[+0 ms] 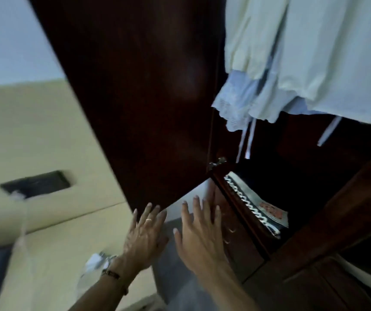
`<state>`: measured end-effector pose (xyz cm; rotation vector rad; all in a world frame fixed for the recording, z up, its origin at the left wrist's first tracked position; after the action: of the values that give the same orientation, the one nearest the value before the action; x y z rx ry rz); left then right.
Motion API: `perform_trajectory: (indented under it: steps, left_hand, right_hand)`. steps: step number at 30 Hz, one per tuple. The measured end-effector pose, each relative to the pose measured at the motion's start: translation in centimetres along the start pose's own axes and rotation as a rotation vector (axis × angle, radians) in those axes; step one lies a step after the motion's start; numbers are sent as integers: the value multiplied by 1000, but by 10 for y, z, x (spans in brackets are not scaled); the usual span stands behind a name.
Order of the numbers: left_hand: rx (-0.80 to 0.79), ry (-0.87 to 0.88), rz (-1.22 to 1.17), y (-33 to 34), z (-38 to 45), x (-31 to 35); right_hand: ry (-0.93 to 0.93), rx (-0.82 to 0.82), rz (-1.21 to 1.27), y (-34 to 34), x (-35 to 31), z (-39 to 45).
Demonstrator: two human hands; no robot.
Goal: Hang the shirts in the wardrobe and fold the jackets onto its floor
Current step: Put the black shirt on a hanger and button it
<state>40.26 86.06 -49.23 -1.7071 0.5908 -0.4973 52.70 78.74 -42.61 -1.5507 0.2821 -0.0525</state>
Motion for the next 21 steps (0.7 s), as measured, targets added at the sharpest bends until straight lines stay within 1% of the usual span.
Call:
perform_trajectory:
  steps: [1,5,6,8,10,13,16,18,19,21]
  left_hand:
    - [21,-91,-28,-10,-36,-19]
    - [45,-373,-158,-31,-147,-78]
    - [50,-473,-180,-32,-193,-99]
    - [29,-559,-222,-28,-243,-118]
    - [71,-662,-222,-27,-307,-140]
    - [109,-835,-260,-12,-408,-168]
    - [47,-972,-332,14,-505,-185]
    - [13,-1065,-358,42,-599,-195]
    - [36,-1097,-355,54,-636,-196]
    - [46,-1182,-351,72,-713,-197]
  right_hand:
    - [-90,-6,-7,-9,-31,-9]
    - [-287,-49,31,-34,-128,-43]
    - [-377,-45,26,-41,-169,-60]
    - [-453,-59,33,-45,-208,-78]
    - [-561,-75,20,-49,-260,-107]
    - [-730,-78,-11,-44,-334,-164]
    - [-848,-99,-14,-31,-400,-225]
    - [-939,-87,-32,-26,-461,-290]
    - [-968,-91,-45,-20,-484,-314]
    - [-1013,-148,-65,-6,-530,-364]
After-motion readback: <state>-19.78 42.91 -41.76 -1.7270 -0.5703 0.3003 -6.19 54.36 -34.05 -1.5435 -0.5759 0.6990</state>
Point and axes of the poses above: each hand's wrist, its own z-axis towards the middle knuckle, its own y-axis out of the palm, x = y × z, the point moved 7 cm from there along z, towards the middle knuckle, and after that the axes turned 10 degrees about -x, right-handed, at the moved point
